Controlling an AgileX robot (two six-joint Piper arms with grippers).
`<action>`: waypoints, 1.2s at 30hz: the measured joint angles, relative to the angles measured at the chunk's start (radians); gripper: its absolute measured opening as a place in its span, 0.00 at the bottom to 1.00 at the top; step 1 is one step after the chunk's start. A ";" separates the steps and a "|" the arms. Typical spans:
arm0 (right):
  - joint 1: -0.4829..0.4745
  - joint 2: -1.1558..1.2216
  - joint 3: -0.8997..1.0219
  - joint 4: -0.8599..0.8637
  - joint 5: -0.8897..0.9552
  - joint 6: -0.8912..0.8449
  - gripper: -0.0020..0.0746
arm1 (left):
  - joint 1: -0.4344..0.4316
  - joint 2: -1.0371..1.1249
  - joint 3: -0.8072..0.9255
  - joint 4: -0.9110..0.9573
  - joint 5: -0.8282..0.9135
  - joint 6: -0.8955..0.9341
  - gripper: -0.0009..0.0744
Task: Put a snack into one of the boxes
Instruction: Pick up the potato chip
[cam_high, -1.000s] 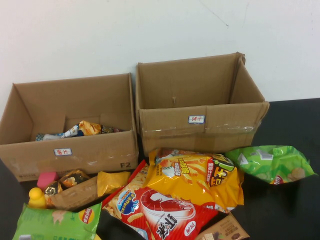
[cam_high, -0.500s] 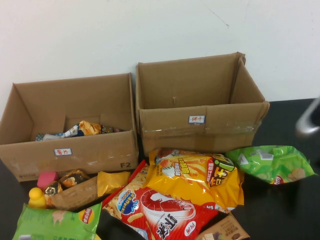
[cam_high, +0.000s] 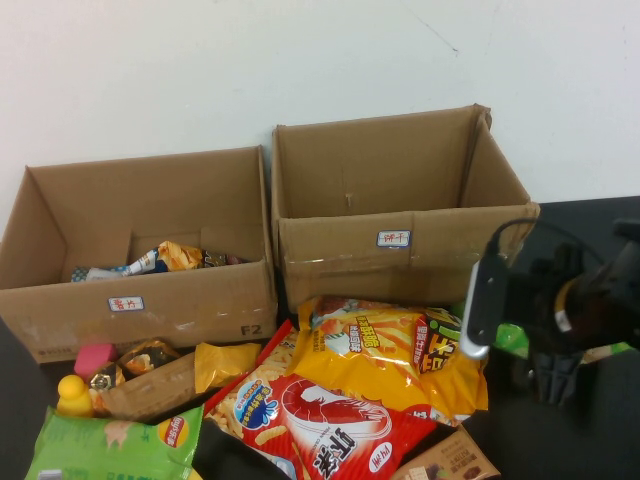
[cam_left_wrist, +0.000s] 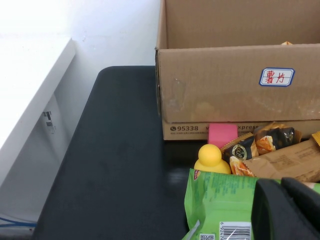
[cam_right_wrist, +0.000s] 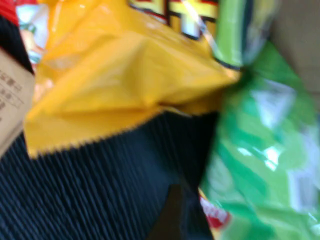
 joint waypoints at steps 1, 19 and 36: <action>0.000 0.021 0.000 -0.007 -0.017 0.000 0.93 | 0.000 0.000 0.000 0.000 0.000 0.000 0.01; -0.040 0.320 -0.193 -0.056 -0.075 0.020 0.83 | 0.000 0.000 0.000 0.000 0.000 0.000 0.01; 0.045 -0.123 -0.198 0.053 0.135 0.316 0.13 | 0.000 0.000 0.000 0.000 0.000 0.000 0.01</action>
